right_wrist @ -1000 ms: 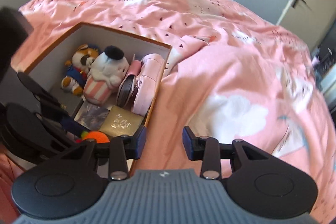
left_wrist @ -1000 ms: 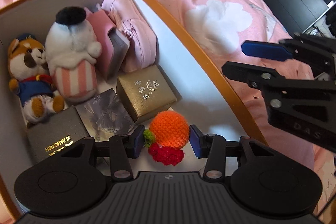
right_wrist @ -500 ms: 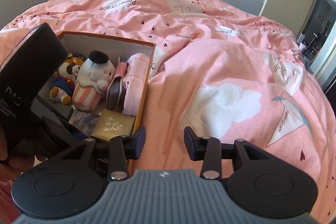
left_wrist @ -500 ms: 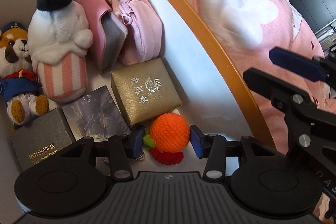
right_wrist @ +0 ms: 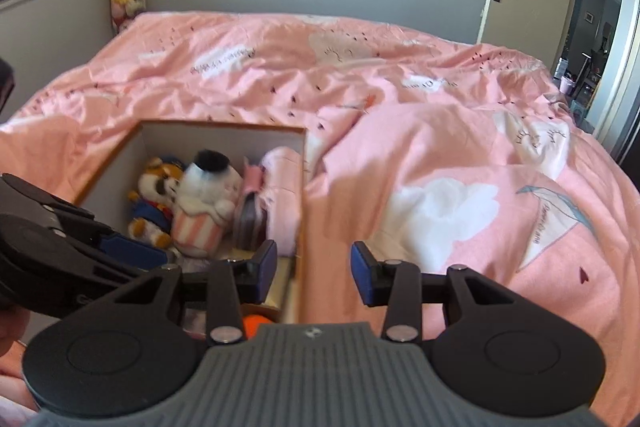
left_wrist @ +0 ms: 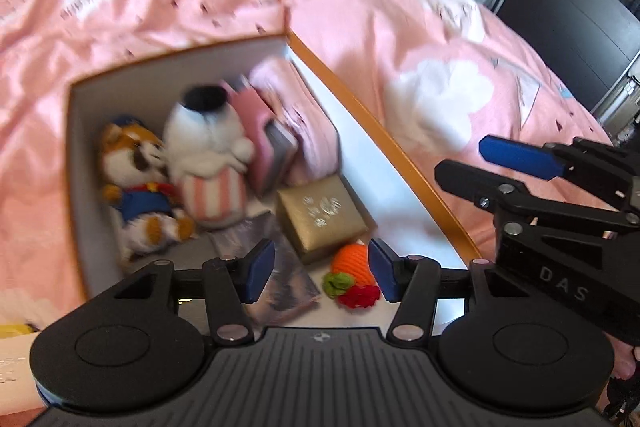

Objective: Organize objects
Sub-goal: 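Withdraw both tools from the box toward the white glasses case on the bed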

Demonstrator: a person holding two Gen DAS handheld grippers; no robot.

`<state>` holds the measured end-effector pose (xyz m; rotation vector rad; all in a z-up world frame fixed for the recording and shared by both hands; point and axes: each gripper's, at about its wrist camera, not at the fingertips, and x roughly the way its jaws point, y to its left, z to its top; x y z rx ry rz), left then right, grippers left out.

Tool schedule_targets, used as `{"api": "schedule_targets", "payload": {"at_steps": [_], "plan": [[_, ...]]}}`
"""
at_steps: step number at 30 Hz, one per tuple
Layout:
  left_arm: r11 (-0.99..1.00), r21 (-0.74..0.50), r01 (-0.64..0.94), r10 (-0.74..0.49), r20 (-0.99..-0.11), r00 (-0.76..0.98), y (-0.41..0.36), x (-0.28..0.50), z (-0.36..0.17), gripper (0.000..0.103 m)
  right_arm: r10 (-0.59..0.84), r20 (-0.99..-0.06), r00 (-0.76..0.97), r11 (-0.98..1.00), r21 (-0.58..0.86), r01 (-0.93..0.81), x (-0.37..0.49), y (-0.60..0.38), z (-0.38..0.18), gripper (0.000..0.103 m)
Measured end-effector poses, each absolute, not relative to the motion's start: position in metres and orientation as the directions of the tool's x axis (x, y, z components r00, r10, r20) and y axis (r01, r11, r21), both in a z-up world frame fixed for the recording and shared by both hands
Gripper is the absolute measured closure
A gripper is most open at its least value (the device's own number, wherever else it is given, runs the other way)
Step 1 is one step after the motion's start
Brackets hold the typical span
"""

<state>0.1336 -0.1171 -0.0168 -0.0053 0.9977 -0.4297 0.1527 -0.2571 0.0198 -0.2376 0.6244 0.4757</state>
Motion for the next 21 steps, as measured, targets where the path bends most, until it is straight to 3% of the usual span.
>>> {"api": "schedule_targets", "payload": {"at_steps": [11,15,21], "plan": [[0.959,-0.061,0.277,-0.212,-0.803,0.557,-0.046,0.096,0.012,0.044,0.566,-0.563,0.602,0.717,-0.025,-0.697,0.118,-0.189,0.028,0.060],[0.934,-0.011,0.357,-0.212,-0.822,0.529,-0.019,0.088,0.022,0.044,0.626,-0.576,0.525,0.619,-0.042,-0.784,0.107,-0.156,0.033,0.059],[0.827,0.160,0.538,-0.150,-0.861,0.486,0.012,0.087,0.040,0.042,0.671,-0.615,0.415,0.478,-0.069,-0.876,0.097,-0.107,0.038,0.050]]}}
